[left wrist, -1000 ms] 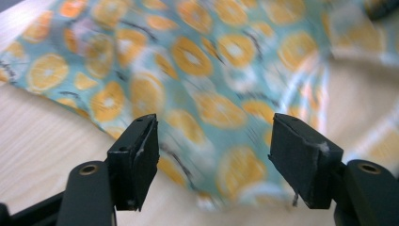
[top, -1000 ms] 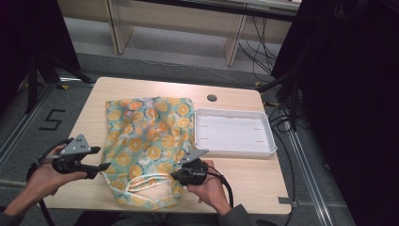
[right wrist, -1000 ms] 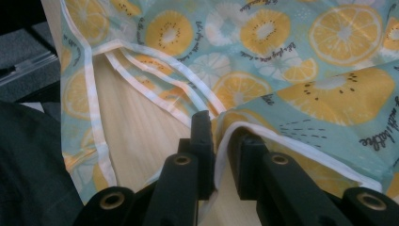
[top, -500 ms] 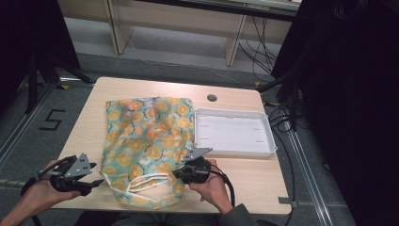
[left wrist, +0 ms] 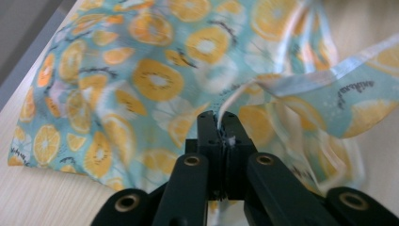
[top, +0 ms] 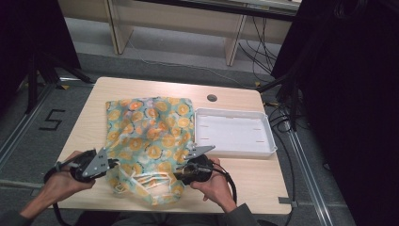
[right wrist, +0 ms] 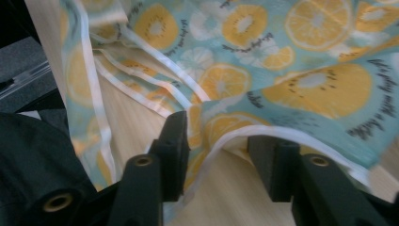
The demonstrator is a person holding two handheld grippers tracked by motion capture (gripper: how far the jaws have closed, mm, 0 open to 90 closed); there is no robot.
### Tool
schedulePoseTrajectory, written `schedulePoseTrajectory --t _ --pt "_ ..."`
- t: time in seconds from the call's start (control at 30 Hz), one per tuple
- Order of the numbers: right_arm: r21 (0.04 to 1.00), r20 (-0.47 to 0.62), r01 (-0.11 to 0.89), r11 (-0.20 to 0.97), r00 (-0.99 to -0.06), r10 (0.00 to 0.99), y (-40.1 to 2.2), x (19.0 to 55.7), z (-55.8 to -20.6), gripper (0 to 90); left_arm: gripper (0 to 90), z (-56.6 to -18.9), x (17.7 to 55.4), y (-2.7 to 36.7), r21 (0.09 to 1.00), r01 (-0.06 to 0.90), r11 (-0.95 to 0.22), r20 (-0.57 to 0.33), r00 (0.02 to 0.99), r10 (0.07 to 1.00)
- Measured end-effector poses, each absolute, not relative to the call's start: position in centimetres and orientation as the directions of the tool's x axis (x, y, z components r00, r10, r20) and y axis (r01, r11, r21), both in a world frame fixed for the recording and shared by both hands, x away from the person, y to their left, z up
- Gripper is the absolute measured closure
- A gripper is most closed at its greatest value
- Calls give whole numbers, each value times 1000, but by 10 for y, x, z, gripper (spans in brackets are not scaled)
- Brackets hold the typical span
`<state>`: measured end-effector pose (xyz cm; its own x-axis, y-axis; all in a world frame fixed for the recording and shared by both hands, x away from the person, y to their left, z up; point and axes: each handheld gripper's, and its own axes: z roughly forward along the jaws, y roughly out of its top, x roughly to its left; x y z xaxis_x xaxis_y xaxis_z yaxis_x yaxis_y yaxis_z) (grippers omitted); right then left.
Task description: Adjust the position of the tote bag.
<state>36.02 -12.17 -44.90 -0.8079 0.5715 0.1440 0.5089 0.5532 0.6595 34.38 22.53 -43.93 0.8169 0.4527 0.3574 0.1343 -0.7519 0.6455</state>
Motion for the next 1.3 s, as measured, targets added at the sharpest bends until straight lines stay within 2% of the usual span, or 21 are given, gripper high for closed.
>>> schedulePoseTrajectory --t 0.03,0.13,0.2,0.3,0.37,0.4,0.47,0.63,0.67,0.7,0.73,0.77,0.83,0.93,0.97,1.0,1.03,1.07,1.1,1.17,1.3 --pt "648 158 526 551 -800 578 -126 359 -444 517 893 -435 358 229 691 196 -696 302 796 524" --pt "646 139 512 565 -808 573 -132 355 -434 475 894 -428 371 234 696 250 -673 270 778 567" --pt "644 100 530 552 -774 625 -136 345 -420 457 894 -425 382 233 735 279 -618 215 768 603" --pt "677 41 482 557 -780 625 -138 341 -410 454 894 -419 393 230 743 288 -604 207 759 617" --pt "728 20 399 558 -826 564 -129 334 -401 408 893 -414 400 229 740 300 -602 198 757 622" --pt "728 20 399 558 -826 564 -129 334 -401 408 893 -414 400 229 740 300 -602 198 757 622" --pt "734 48 338 589 -891 452 -106 330 -415 362 893 -413 403 228 741 307 -597 188 759 623" --pt "608 87 322 726 -936 342 -68 330 -454 359 891 -413 405 230 745 323 -583 168 756 633" --pt "608 87 322 726 -936 342 -68 330 -454 359 891 -412 405 232 737 327 -592 168 759 629" --pt "590 70 303 748 -943 326 -63 330 -462 373 891 -412 405 233 739 330 -588 166 756 633" --pt "503 14 257 825 -957 290 -56 331 -474 569 891 -412 406 235 742 328 -585 162 758 632" --pt "503 14 257 825 -957 290 -56 331 -474 569 891 -412 406 236 747 335 -573 151 755 638" --pt "429 -92 140 892 -976 198 -55 338 -476 888 891 -412 405 241 754 340 -562 142 751 645" --pt "501 -142 141 854 -960 242 -63 356 -452 900 891 -412 404 246 750 341 -567 142 754 641" --pt "528 -91 234 816 -940 328 -67 361 -440 900 891 -415 402 250 757 364 -543 111 746 656" --pt "528 -91 234 816 -940 328 -67 361 -440 900 891 -415 402 250 757 364 -543 111 746 656" --pt "613 -177 183 769 -916 359 -76 385 -422 900 891 -419 401 251 762 370 -532 86 755 650" --pt "613 -177 183 769 -916 359 -76 385 -422 900 891 -419 401 251 762 370 -532 86 755 650" --pt "661 -215 190 726 -879 426 -83 409 -406 900 891 -423 398 251 744 384 -547 75 765 639" --pt "699 -216 223 679 -839 499 -88 436 -400 900 890 -426 398 250 737 397 -547 65 764 642" --pt "715 -167 296 634 -807 566 -90 475 -412 899 890 -427 404 254 742 406 -533 58 754 655"
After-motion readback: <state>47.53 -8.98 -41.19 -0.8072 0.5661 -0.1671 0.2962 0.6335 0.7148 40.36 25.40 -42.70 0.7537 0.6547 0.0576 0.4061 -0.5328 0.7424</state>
